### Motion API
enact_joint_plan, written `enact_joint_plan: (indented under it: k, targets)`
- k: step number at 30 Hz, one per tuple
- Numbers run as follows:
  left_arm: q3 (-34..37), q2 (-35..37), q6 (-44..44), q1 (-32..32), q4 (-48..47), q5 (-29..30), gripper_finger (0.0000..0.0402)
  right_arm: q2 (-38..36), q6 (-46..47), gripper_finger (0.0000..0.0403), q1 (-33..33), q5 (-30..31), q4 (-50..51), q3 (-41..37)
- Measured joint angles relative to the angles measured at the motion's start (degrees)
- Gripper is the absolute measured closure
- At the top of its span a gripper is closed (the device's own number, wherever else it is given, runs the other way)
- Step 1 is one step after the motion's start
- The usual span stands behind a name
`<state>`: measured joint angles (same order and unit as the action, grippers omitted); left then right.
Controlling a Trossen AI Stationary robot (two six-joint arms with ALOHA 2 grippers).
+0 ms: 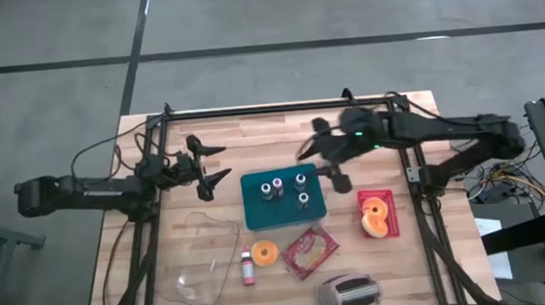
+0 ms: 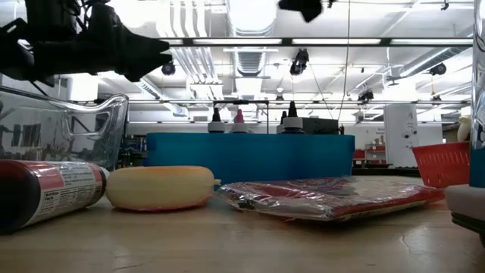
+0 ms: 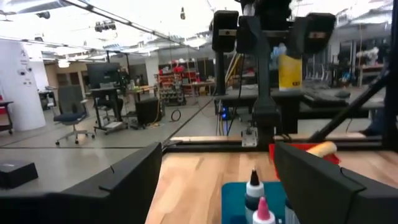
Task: Pick & Place Food Item
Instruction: Put the pink donut into the red bin
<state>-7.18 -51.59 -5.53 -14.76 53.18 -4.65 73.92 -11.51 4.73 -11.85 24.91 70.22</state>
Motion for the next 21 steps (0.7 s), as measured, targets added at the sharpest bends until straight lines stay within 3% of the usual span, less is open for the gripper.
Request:
enact_joint_plan:
  k: [8,14,21]
  targets:
    - [-2.6,12.5,-0.9,0.7,-20.4,-0.3,0.0093,-16.9,0.3,0.0213,-0.1,0.0,-14.1,-19.4]
    - [-5.8,20.5,-0.6,5.5,-35.8,-0.3,0.0093,-24.6,0.2,0.0213,0.0,2.7,-24.2,-31.4]
    - [-5.8,24.5,-0.9,12.5,-39.6,6.0,0.0093,-28.4,0.6,0.0213,-0.1,4.6,-36.5,-41.1]
